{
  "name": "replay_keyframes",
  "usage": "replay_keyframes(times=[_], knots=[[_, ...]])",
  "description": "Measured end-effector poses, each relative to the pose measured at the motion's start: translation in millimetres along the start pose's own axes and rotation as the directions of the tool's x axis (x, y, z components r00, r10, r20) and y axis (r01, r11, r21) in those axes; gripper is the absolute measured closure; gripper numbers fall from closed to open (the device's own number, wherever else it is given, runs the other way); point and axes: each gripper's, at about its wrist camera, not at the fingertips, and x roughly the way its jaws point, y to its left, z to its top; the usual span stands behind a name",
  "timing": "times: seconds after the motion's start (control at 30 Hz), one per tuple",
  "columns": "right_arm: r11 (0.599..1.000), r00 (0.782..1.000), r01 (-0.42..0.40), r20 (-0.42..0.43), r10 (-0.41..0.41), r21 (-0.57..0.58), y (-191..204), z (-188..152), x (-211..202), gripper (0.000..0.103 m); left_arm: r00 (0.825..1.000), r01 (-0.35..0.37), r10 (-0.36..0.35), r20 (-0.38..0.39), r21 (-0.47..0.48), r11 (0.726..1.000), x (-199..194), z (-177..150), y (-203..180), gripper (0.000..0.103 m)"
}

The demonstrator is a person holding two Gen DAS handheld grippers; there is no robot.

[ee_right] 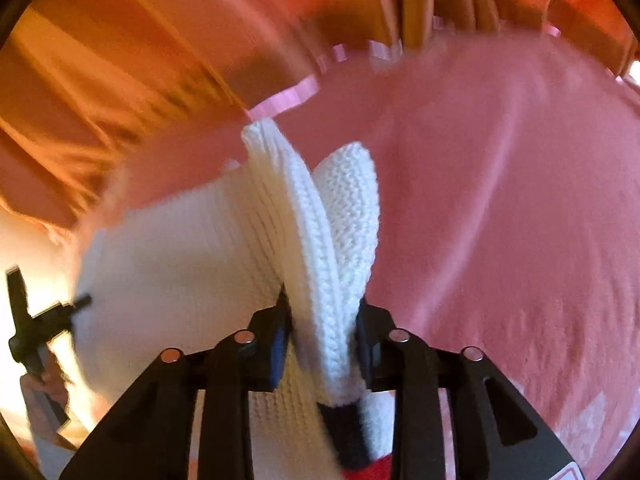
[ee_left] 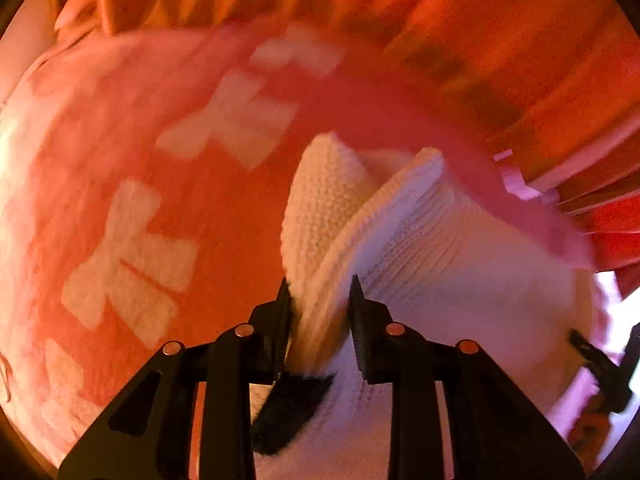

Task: Fold small clothes
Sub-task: 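Fold the lifted edge over onto the sweater with both grippers, then release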

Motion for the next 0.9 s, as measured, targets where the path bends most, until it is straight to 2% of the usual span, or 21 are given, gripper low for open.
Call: replay_keyframes(times=[0.1,0.13,0.17,0.23,0.27,0.3,0.33,0.4,0.43,0.47,0.53,0.6,0.67,0.7,0.73,0.77,0.8,0.83,0.9], knots=[[1.0,0.998,0.027,0.063,-0.026,-0.003,1.3,1.9,-15.3,0.071,0.997,-0.058,0.057,0.043,0.004,0.998,-4.3,3.7,-5.2,0.075],[0.999,0.993,0.044,0.106,-0.042,-0.017,4.3,2.8,-28.0,0.065,0.995,-0.07,0.069,0.076,0.012,0.997,-12.5,3.4,-7.6,0.075],[0.996,0.985,0.071,0.164,-0.061,-0.058,10.6,2.7,-44.4,0.054,0.987,-0.112,0.108,0.119,0.028,0.993,-22.6,1.6,-10.9,0.076],[0.988,0.973,0.096,0.222,-0.068,-0.121,17.1,1.7,-59.5,0.045,0.965,-0.201,0.189,0.182,0.049,0.978,-31.5,1.8,-13.7,0.076],[0.981,0.972,0.114,0.223,-0.078,-0.155,20.1,2.7,-60.9,0.045,0.959,-0.228,0.215,0.184,0.051,0.972,-29.9,5.3,-11.8,0.075],[0.979,0.974,0.12,0.211,-0.084,-0.164,18.7,4.4,-59.2,0.045,0.965,-0.214,0.205,0.165,0.036,0.976,-27.6,8.9,-7.6,0.075],[0.978,0.977,0.125,0.19,-0.092,-0.166,16.8,7.3,-53.7,0.045,0.978,-0.157,0.155,0.139,0.002,0.988,-26.8,11.6,-2.3,0.076],[0.981,0.979,0.122,0.179,-0.094,-0.151,11.6,10.0,-48.5,0.045,0.987,-0.035,0.038,0.156,-0.026,0.999,-39.7,13.3,-3.6,0.075],[0.982,0.982,0.121,0.164,-0.097,-0.145,9.4,15.5,-42.7,0.045,0.985,0.009,-0.006,0.174,-0.017,1.0,-47.5,15.9,-6.8,0.066],[0.984,0.983,0.122,0.152,-0.101,-0.133,6.9,18.8,-37.3,0.045,0.98,0.035,-0.036,0.198,0.007,0.999,-54.1,18.4,-13.8,0.05],[0.99,0.99,0.09,0.117,-0.077,-0.108,1.6,23.7,-22.2,0.038,0.97,0.053,-0.068,0.235,0.07,0.996,-56.4,22.3,-30.9,0.032],[0.995,0.996,0.062,0.074,-0.056,-0.079,1.6,25.0,-4.2,0.034,0.975,0.044,-0.067,0.214,0.113,0.993,-46.5,26.8,-43.2,0.031],[0.997,0.999,0.041,0.034,-0.039,-0.063,0.6,25.8,12.6,0.033,0.982,0.012,-0.035,0.184,0.129,0.992,-26.4,32.1,-49.8,0.032],[0.998,0.999,0.036,0.021,-0.034,-0.056,0.7,26.4,21.2,0.034,0.984,-0.003,-0.019,0.176,0.125,0.992,-17.7,32.4,-49.8,0.034],[0.998,1.0,0.02,0.021,-0.019,-0.058,3.1,26.4,27.1,0.05,0.987,-0.01,-0.01,0.163,0.123,0.992,-9.8,32.3,-48.2,0.058],[0.998,0.999,0.014,0.035,-0.011,-0.061,8.1,26.9,27.4,0.078,0.99,-0.022,0.005,0.138,0.122,0.992,-0.2,32.9,-45.4,0.089],[0.998,0.999,0.003,0.048,0.0,-0.066,14.2,29.4,24.4,0.078,0.992,-0.035,0.021,0.123,0.113,0.993,4.7,33.3,-41.9,0.098],[0.997,0.997,0.001,0.078,0.005,-0.074,23.6,32.8,16.7,0.08,0.991,-0.035,0.022,0.129,0.102,0.994,4.5,33.7,-38.3,0.098],[0.986,0.981,-0.015,0.191,0.047,-0.167,57.7,39.9,-15.7,0.081,0.98,-0.048,0.029,0.196,0.089,0.995,-9.8,37.3,-35.0,0.099]])
